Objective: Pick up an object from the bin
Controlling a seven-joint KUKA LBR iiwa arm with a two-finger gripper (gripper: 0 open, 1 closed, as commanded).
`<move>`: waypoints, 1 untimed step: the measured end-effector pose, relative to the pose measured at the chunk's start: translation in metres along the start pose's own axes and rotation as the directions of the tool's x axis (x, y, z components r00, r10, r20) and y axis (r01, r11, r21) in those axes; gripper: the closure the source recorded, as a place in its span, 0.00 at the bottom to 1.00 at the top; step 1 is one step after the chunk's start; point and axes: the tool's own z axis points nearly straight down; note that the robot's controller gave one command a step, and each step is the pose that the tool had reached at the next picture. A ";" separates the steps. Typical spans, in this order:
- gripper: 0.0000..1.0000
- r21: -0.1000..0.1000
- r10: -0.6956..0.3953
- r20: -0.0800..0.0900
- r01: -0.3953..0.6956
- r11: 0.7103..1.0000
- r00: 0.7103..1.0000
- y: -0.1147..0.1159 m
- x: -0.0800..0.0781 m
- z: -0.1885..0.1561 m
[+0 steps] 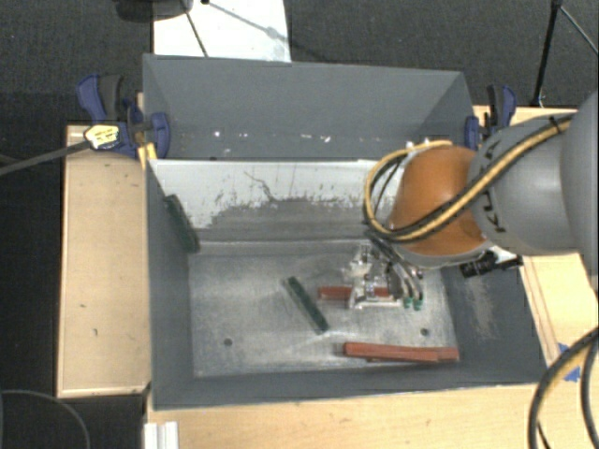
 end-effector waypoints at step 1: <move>1.00 0.000 0.000 0.000 0.000 1.000 1.000 0.000 0.000 0.000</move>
Offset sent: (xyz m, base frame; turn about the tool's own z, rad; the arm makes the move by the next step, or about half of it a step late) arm -0.0137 -0.0253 0.1258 0.0179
